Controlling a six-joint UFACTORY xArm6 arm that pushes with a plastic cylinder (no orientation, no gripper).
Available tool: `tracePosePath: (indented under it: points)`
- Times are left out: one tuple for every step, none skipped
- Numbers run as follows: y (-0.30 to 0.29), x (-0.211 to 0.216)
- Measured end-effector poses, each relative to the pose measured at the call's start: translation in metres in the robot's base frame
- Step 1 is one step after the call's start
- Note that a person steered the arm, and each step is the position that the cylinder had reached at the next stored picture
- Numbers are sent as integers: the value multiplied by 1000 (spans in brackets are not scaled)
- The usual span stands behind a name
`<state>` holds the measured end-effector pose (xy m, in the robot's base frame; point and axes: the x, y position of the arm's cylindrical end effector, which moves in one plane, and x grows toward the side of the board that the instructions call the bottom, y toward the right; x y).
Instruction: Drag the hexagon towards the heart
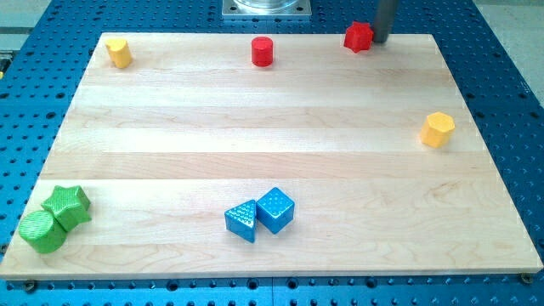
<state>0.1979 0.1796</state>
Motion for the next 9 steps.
tracePosePath:
  points:
    - [-64, 6]
    - [-123, 40]
    - [-158, 69]
    - [-105, 80]
    - [3, 91]
    - [98, 135]
    - [164, 177]
    - [118, 236]
    - [31, 237]
